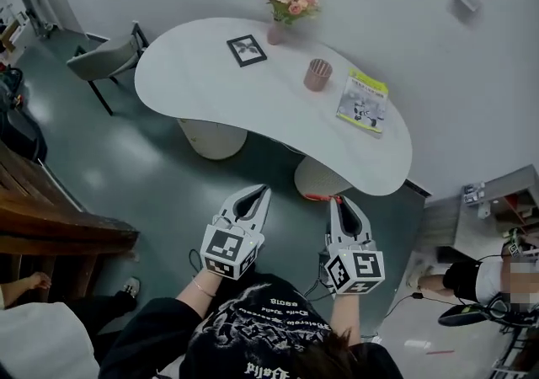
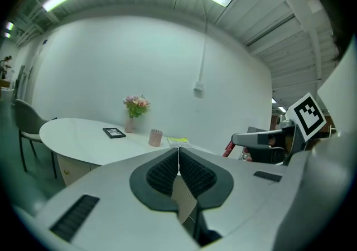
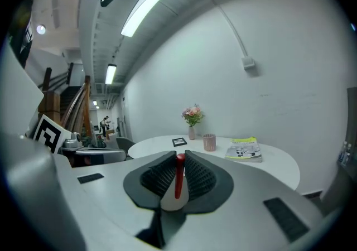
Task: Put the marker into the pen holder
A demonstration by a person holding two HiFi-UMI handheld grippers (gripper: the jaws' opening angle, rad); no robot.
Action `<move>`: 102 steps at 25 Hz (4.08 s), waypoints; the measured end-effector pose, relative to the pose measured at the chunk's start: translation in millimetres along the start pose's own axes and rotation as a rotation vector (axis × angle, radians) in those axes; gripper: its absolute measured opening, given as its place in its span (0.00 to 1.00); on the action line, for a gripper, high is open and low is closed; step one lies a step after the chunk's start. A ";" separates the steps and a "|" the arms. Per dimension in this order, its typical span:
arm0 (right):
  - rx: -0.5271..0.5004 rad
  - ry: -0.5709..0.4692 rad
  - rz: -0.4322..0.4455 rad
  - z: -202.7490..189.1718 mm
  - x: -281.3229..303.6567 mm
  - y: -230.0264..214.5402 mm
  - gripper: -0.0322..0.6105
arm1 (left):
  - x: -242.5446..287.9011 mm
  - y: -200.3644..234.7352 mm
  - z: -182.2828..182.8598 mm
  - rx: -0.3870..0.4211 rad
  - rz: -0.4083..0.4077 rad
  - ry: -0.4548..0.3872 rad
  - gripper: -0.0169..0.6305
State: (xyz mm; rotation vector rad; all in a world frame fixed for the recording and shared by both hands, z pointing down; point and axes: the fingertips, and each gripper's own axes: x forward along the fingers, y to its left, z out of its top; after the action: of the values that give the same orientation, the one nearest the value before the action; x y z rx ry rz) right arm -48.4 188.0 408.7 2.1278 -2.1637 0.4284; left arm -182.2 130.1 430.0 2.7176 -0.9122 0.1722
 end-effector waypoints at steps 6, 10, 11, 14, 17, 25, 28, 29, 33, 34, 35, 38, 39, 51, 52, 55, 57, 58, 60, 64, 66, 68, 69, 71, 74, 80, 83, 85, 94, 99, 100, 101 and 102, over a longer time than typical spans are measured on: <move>-0.003 0.005 -0.024 2.5 41.0 5.5 0.16 | 27.2 32.4 12.4 0.022 -0.033 0.002 0.06; -0.004 -0.008 -0.025 12.9 61.5 -3.3 0.16 | 43.0 37.4 15.5 0.028 -0.037 0.009 0.06; -0.003 -0.010 -0.022 15.1 67.6 -6.9 0.16 | 48.3 39.1 15.5 0.029 -0.033 0.014 0.06; -0.003 -0.011 -0.007 18.8 87.3 -25.1 0.16 | 71.9 41.0 13.8 0.031 -0.018 0.030 0.06; -0.004 -0.006 0.016 24.5 108.2 -50.1 0.16 | 102.8 40.9 15.7 0.027 0.004 0.034 0.06; -0.023 0.005 0.095 49.0 169.8 -118.3 0.16 | 187.7 45.0 28.7 0.003 0.079 0.031 0.06; -0.021 0.014 0.118 53.3 188.5 -139.7 0.16 | 214.3 45.2 30.9 -0.001 0.100 0.037 0.06; -0.021 0.016 0.128 54.9 194.5 -145.2 0.16 | 222.1 45.7 31.6 -0.004 0.108 0.039 0.06; -0.041 0.019 0.175 62.0 214.8 -161.8 0.16 | 250.0 47.0 32.3 -0.012 0.140 0.042 0.06; -0.045 0.017 0.186 64.5 218.8 -166.5 0.16 | 256.9 46.2 32.4 -0.012 0.147 0.042 0.06; -0.048 0.015 0.198 67.2 222.7 -171.3 0.16 | 263.7 45.2 32.9 -0.013 0.154 0.042 0.06; -0.031 0.020 0.248 73.2 236.4 -185.7 0.16 | 283.1 43.3 36.4 -0.014 0.179 0.037 0.06; -0.014 0.023 0.266 74.9 241.1 -191.5 0.16 | 289.6 42.4 37.7 -0.015 0.187 0.035 0.06; 0.031 -0.053 0.325 131.3 267.9 -223.3 0.16 | 313.2 52.1 54.1 -0.040 0.265 0.010 0.06; 0.028 -0.062 0.322 137.3 270.0 -223.4 0.16 | 313.6 54.1 57.6 -0.039 0.264 0.006 0.06; 0.030 -0.077 0.308 150.2 276.6 -222.1 0.16 | 316.2 62.4 61.4 -0.035 0.254 0.003 0.06; 0.047 -0.082 0.301 156.3 281.5 -220.7 0.16 | 319.4 69.0 62.1 -0.033 0.245 0.012 0.06; 0.062 -0.086 0.302 159.4 283.9 -219.9 0.16 | 321.0 71.9 63.2 -0.033 0.240 0.014 0.06; 0.092 -0.105 0.308 166.3 288.7 -218.9 0.16 | 324.3 77.8 66.4 -0.031 0.230 0.016 0.06; 0.058 -0.127 0.276 179.2 300.7 -219.6 0.16 | 330.8 87.6 71.6 -0.025 0.211 0.014 0.06; 0.018 -0.126 0.262 183.0 308.0 -217.6 0.16 | 332.6 91.7 73.2 -0.029 0.203 0.014 0.06; 0.001 -0.129 0.258 187.0 314.6 -215.1 0.16 | 333.7 94.0 75.9 -0.032 0.193 0.012 0.06; -0.002 -0.132 0.258 189.3 317.7 -213.7 0.16 | 333.9 94.8 77.3 -0.032 0.188 0.010 0.06; -0.009 -0.139 0.260 194.0 324.6 -210.5 0.16 | 334.2 96.9 79.3 -0.030 0.183 0.008 0.06; -0.020 -0.143 0.265 198.5 336.3 -205.0 0.16 | 334.3 100.8 80.6 -0.034 0.179 0.008 0.06; -0.033 -0.091 0.265 186.4 365.9 -199.9 0.16 | 336.0 107.0 79.1 -0.037 0.178 0.014 0.06; -0.045 -0.050 0.262 173.4 380.3 -198.9 0.16 | 337.6 110.9 77.2 -0.041 0.180 0.018 0.06; -0.055 -0.025 0.261 163.7 389.4 -199.1 0.16 | 340.2 113.0 75.7 -0.045 0.178 0.022 0.06; -0.012 0.056 0.280 126.2 423.7 -200.0 0.16 | 351.1 127.6 69.1 -0.039 0.195 0.053 0.06; -0.007 0.090 0.285 112.9 434.7 -197.4 0.16 | 356.5 133.5 67.5 -0.042 0.195 0.065 0.06; -0.008 0.095 0.286 111.1 437.0 -196.9 0.16 | 357.8 134.6 66.6 -0.042 0.196 0.069 0.06; -0.009 0.099 0.287 108.3 439.6 -197.1 0.16 | 359.0 135.9 65.5 -0.044 0.197 0.073 0.06; -0.009 0.104 0.287 104.8 442.1 -197.6 0.16 | 360.0 137.2 64.3 -0.045 0.199 0.077 0.06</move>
State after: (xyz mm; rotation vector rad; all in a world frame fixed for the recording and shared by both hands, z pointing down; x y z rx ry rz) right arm 146.6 -265.9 446.4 1.7499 -2.4101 0.5342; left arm 22.5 -200.4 468.6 2.5575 -1.1479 0.2896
